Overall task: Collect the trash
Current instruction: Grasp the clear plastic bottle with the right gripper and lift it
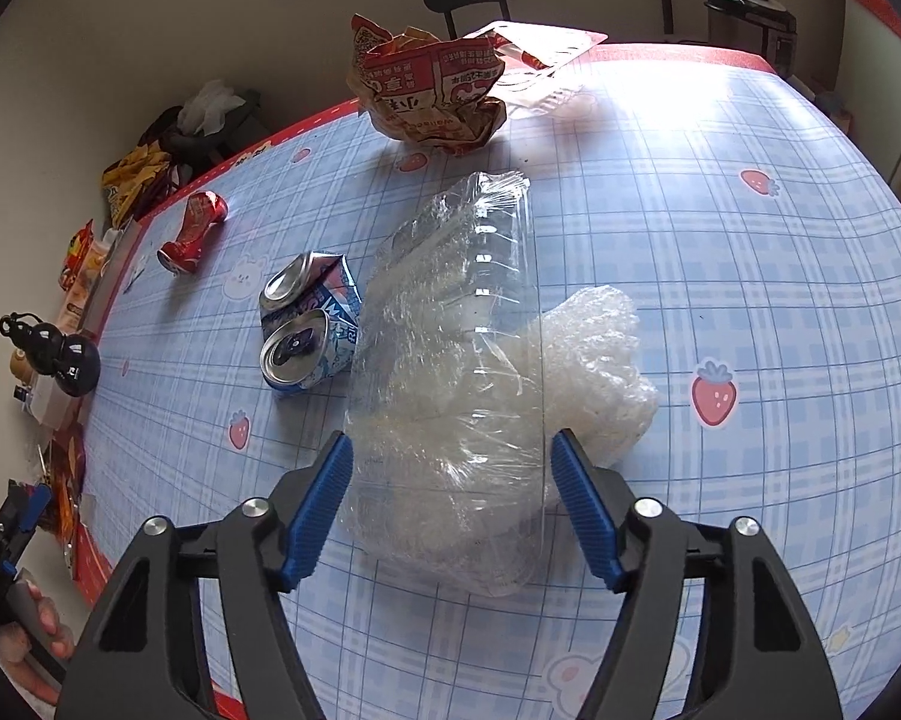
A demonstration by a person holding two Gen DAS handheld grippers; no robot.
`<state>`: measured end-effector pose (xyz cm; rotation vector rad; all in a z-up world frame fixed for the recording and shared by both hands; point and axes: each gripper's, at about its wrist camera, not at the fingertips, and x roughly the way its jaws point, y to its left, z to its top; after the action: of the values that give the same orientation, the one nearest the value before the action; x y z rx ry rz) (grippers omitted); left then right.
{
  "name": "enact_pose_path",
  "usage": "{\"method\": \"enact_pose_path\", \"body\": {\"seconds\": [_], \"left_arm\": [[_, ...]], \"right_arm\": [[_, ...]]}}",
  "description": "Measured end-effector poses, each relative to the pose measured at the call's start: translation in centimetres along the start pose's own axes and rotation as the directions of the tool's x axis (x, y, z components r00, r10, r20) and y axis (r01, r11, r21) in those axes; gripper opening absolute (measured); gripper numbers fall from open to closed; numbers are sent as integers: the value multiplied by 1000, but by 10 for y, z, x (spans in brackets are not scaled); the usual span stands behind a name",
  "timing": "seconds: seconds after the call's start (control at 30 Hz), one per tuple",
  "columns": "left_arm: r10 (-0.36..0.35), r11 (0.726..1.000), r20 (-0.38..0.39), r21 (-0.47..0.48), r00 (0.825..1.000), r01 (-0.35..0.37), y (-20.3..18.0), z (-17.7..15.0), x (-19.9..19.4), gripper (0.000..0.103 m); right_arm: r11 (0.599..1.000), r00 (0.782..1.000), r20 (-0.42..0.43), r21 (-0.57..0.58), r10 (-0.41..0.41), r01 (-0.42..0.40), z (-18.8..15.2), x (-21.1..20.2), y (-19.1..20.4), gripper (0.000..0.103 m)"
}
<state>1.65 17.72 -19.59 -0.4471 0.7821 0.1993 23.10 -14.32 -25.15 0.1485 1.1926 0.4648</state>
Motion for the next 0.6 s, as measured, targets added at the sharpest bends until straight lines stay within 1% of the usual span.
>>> {"method": "enact_pose_path", "body": {"seconds": [0.23,0.33,0.43,0.5,0.57,0.6], "left_arm": [[0,1000,-16,-9,1000,0,2,-3,6,97],[-5,1000,-22,-5,1000,5,0,-5,8,97],[-6,1000,-26,3,1000,6,-1,-6,9,97],[-4,1000,-27,3,1000,5,0,-6,9,97],[-3,1000,-25,-3,1000,3,1,-5,8,97],[-1,1000,-23,-5,1000,1,2,-5,8,97]], "right_arm": [[991,993,28,76,111,-113,9,-8,5,65],[987,989,42,63,145,-148,16,-9,15,63],[990,990,28,26,136,-137,23,-3,26,59],[993,993,12,4,121,-121,26,5,31,52],[995,995,-13,0,101,-101,26,12,34,33],[995,995,-24,9,98,-98,26,15,35,28]]}}
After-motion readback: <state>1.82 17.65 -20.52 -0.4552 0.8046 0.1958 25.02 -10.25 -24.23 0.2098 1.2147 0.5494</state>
